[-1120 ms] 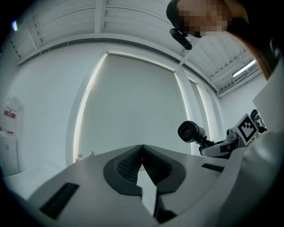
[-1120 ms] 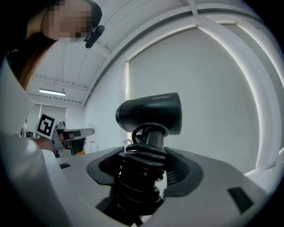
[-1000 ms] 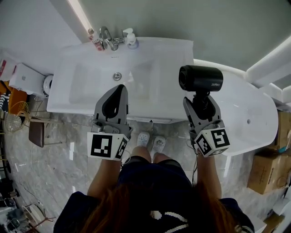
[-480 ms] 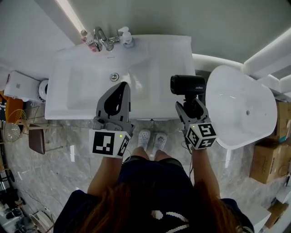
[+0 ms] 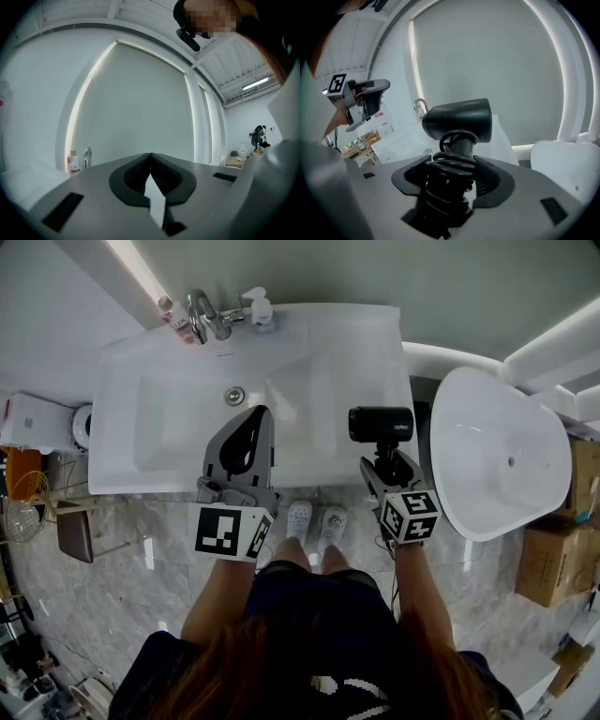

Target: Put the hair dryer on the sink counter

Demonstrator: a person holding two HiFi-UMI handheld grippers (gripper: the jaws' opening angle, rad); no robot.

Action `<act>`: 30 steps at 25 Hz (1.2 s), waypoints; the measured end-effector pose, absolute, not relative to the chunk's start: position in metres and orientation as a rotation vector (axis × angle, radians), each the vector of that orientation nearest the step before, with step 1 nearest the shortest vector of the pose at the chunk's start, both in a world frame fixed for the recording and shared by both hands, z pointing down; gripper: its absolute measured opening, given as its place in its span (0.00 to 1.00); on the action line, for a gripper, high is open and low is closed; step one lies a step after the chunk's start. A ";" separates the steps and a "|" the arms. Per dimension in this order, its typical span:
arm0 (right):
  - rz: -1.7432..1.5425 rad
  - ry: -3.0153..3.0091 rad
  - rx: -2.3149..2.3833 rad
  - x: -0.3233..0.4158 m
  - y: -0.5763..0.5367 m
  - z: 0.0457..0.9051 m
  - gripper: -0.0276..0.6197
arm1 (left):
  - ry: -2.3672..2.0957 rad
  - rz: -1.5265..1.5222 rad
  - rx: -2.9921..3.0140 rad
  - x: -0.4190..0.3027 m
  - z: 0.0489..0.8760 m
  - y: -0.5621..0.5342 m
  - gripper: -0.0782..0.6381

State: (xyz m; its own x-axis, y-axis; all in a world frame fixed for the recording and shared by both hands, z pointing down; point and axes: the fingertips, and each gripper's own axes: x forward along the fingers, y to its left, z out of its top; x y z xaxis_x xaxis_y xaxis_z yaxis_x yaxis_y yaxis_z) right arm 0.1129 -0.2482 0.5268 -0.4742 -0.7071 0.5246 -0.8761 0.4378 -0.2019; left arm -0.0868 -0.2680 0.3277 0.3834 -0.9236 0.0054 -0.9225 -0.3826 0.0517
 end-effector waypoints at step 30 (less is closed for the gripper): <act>0.934 -1.919 1.097 0.110 -0.240 0.621 0.50 | -1.623 0.002 2.593 -0.089 0.346 -0.295 0.13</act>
